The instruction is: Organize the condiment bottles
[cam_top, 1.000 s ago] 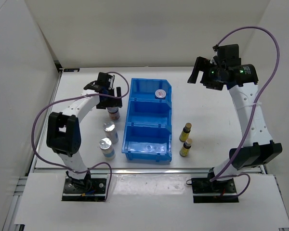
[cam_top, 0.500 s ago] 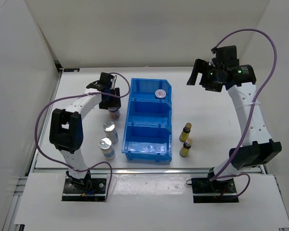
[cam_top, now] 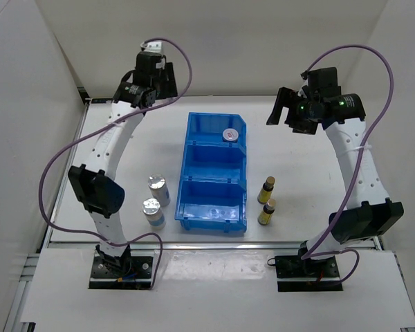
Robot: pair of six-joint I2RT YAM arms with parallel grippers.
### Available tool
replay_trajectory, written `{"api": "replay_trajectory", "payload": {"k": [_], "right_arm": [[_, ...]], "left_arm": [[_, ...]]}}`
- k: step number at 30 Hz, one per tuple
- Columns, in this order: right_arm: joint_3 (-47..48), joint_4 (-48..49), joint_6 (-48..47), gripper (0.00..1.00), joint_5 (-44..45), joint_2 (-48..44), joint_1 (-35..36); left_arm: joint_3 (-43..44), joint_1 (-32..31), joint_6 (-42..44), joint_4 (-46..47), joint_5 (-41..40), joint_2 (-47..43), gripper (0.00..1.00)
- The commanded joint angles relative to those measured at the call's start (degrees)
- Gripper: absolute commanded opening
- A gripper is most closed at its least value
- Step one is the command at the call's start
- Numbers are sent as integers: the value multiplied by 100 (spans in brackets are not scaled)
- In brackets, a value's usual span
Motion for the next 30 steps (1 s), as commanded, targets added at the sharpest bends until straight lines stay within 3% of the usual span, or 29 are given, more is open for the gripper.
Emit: {"api": "replay_trajectory", "payload": {"k": [1, 8, 19, 25, 28, 30], "right_arm": [[-72, 122, 71, 100, -194, 23, -15], [-72, 175, 124, 100, -318, 24, -15], [-125, 122, 10, 100, -388, -82, -15], [-248, 122, -43, 100, -319, -82, -15], [-248, 0, -43, 100, -64, -82, -15], [-301, -1, -43, 100, 68, -82, -15]], "left_arm": [[348, -450, 274, 160, 810, 355, 11], [270, -1074, 169, 160, 1120, 830, 11], [454, -969, -112, 160, 1296, 1823, 12], [612, -969, -174, 160, 1472, 2315, 29], [613, -969, -113, 160, 1542, 2369, 43], [613, -969, -112, 160, 1682, 2369, 57]]}}
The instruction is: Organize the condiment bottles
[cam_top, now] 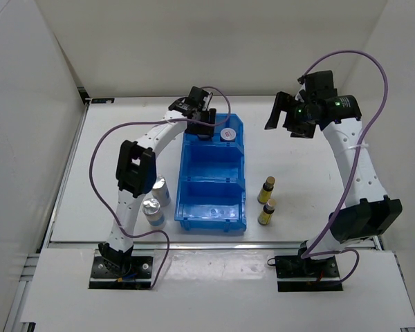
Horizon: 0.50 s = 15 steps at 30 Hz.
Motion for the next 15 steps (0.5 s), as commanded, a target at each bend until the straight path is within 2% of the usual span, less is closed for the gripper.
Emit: {"api": "replay_trajectory", "payload": {"k": [1, 2, 3, 4, 7, 10, 13, 15], "right_arm": [[-93, -68, -152, 100, 231, -117, -15], [-146, -69, -205, 100, 387, -117, -15], [-146, -138, -257, 100, 467, -117, -15], [-216, -191, -258, 100, 529, -178, -15], [-409, -261, -389, 100, 600, -301, -15], [-558, -586, -513, 100, 600, -301, -15], [-918, -701, -724, 93, 381, -433, -15], [-1130, -702, -794, 93, 380, -643, -15]], "left_arm": [[278, 80, -1, 167, 258, -204, 64], [278, 81, -1, 167, 258, -273, 82], [278, 81, -1, 167, 258, -274, 95], [278, 133, 51, 167, 258, -361, 100], [278, 204, 52, 167, 197, -633, 100], [331, 309, -149, 114, -197, -1055, 100], [384, 362, -273, 114, -532, -1617, 100], [332, 362, -273, 114, -708, -2064, 100]]}}
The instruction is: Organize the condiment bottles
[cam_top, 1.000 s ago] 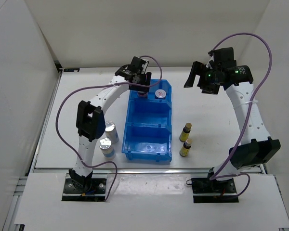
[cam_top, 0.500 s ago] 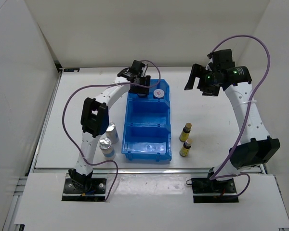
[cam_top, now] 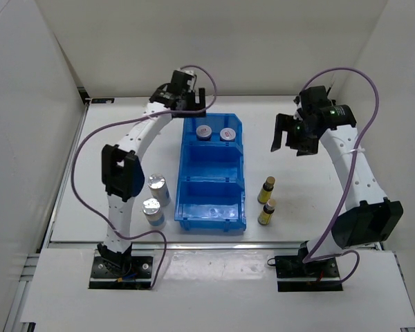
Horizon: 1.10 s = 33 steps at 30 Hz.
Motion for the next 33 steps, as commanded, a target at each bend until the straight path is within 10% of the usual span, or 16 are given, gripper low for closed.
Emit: {"api": "replay_trajectory", "payload": {"k": [1, 14, 26, 33], "right_arm": [[-337, -249, -259, 91, -75, -458, -15], [-1287, -557, -92, 68, -540, -90, 679], [-1129, -785, 347, 59, -743, 832, 917], [-1015, -1022, 462, 32, -472, 1097, 1101]], "left_arm": [[198, 16, -110, 75, -451, -1463, 100], [-2534, 69, 207, -101, -1409, -3775, 100], [-3247, 69, 154, -101, -1647, -4286, 100], [-3608, 69, 207, -49, -1805, -4523, 100]]}}
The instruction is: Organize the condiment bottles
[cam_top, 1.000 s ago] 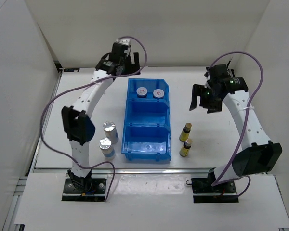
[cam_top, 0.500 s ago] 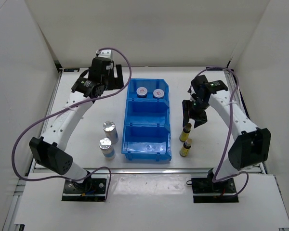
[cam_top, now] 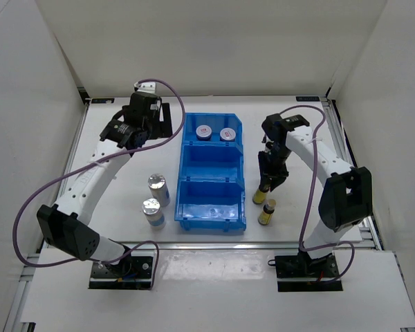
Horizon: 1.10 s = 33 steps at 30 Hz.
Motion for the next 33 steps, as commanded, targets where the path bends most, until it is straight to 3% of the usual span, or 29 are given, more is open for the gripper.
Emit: {"api": "replay_trajectory", "payload": {"k": [1, 6, 11, 16, 27, 33], "right_arm": [[251, -371, 178, 23, 253, 39, 74], [760, -793, 257, 1, 772, 22, 74], [2451, -995, 170, 0, 834, 21, 74], [3959, -1303, 65, 0, 466, 680, 310], [4514, -1356, -41, 0, 201, 2033, 1172], [4461, -1356, -173, 0, 823, 2534, 1349]], "left_arm": [[-113, -1, -5, 76, -185, -302, 100], [-113, -1, -5, 76, -238, -407, 100], [-385, -1, -5, 76, -238, -531, 100], [-658, -1, -58, 76, -238, -777, 100], [-965, -1, -111, 76, -396, -988, 100], [-1080, -1, -111, 76, -449, -1094, 100]]}}
